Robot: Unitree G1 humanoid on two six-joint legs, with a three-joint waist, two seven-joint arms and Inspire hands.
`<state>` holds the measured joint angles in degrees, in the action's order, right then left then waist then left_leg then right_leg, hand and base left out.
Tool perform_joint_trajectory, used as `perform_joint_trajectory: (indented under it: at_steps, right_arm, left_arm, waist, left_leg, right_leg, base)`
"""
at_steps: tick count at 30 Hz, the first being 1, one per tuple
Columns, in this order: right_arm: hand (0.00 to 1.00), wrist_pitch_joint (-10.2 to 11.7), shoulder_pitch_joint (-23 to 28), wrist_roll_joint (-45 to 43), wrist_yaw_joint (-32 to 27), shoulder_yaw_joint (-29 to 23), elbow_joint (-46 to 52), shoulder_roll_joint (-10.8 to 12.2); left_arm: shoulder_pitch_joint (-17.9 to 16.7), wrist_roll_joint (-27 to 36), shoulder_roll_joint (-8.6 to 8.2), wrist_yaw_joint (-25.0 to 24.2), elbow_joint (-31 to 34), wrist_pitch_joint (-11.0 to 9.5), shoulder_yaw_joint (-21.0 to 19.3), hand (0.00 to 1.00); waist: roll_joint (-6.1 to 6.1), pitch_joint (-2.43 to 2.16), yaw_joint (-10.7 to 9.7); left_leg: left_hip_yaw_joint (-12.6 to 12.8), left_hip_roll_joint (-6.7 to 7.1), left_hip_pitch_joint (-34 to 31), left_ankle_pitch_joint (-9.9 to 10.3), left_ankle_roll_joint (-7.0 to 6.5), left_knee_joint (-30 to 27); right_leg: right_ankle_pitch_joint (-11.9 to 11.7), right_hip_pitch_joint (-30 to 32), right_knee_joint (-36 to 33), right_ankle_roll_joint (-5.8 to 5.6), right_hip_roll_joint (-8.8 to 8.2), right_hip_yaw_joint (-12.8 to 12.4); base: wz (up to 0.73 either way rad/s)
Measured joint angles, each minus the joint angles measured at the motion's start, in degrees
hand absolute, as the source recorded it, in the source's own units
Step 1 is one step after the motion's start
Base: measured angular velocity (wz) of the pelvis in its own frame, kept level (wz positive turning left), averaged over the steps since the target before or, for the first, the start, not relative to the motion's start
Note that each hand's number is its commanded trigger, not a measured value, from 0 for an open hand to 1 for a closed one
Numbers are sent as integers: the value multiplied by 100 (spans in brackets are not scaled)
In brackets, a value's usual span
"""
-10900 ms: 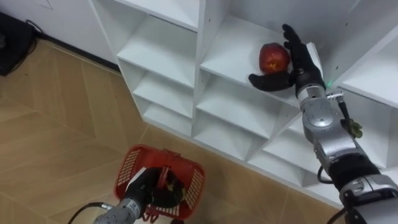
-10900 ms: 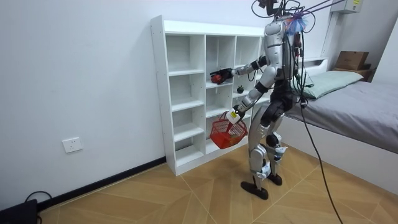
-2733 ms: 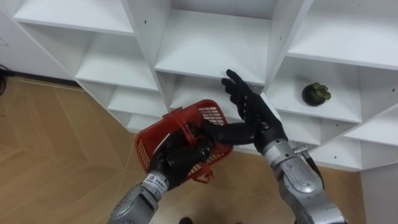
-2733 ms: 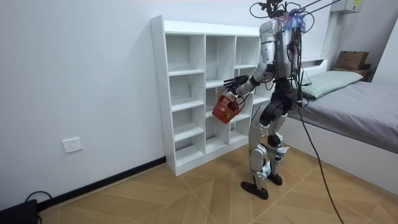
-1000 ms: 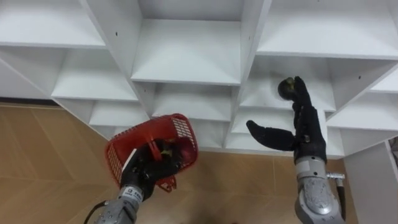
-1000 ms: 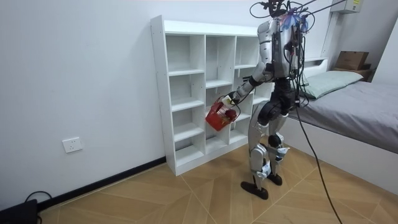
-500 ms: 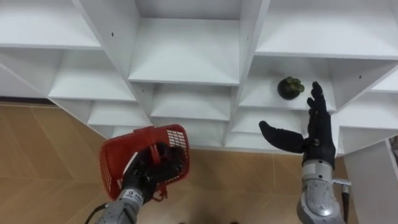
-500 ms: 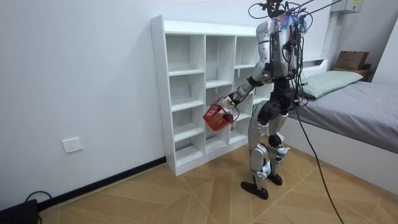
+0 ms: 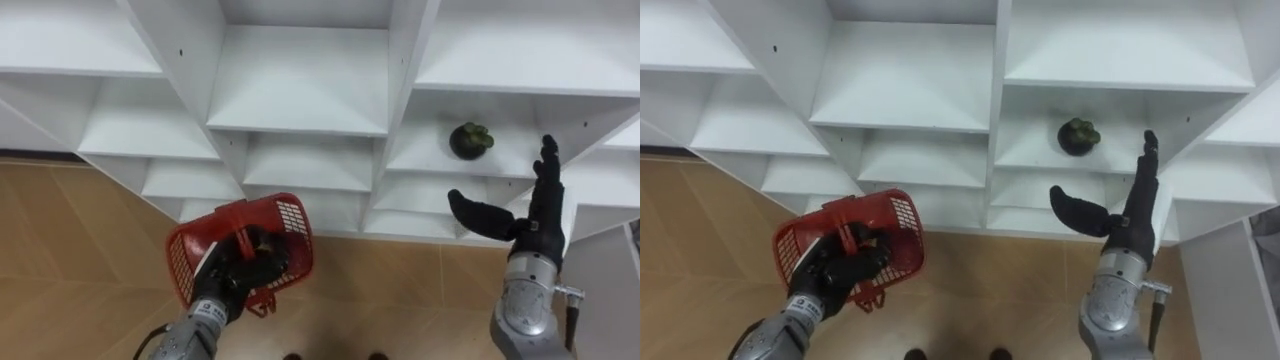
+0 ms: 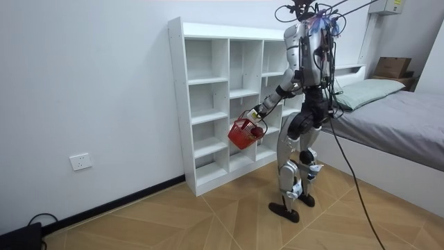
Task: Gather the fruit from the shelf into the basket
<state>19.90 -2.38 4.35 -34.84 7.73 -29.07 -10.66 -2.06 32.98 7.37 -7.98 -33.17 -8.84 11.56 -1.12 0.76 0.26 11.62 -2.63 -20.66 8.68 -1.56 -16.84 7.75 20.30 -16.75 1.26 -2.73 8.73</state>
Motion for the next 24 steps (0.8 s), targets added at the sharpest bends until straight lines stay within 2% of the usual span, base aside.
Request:
perform_joint_trajectory:
  at_steps: [10, 14, 18, 24]
  right_arm:
    - [0, -6, -552, 39, -71, -219, -409, -78]
    - [0, -23, -740, 67, -78, -279, -454, -204]
    - [0, -134, -840, 219, -85, -279, -502, -226]
    - [0, -314, -1069, 172, -208, -328, -620, -262]
  left_arm:
    - [74, 2, 10, 0, 110, 12, 1, 100]
    - [162, -9, 29, 0, 111, 11, 3, 100]
    - [169, 1, 113, -2, 110, 14, 3, 100]
    - [196, -25, 136, -7, 108, 89, 0, 100]
  waist:
    - [13, 8, -50]
    - [34, 21, -50]
    - [83, 52, -48]
    - [114, 71, -38]
  left_leg:
    - [2, 6, -156, -30, -48, -115]
    - [-15, 29, -303, -55, -80, -143]
    - [-16, 32, -331, -56, -81, -140]
    - [-7, 34, -440, -57, -83, -134]
  right_leg:
    - [25, 107, -122, -17, -71, 81]
    - [26, 278, -207, -20, -106, 85]
    - [30, 298, -200, -27, -110, 90]
    - [30, 413, -206, -27, -112, 87]
  base:
    - [6]
    - [1]
    - [0]
    - [0]
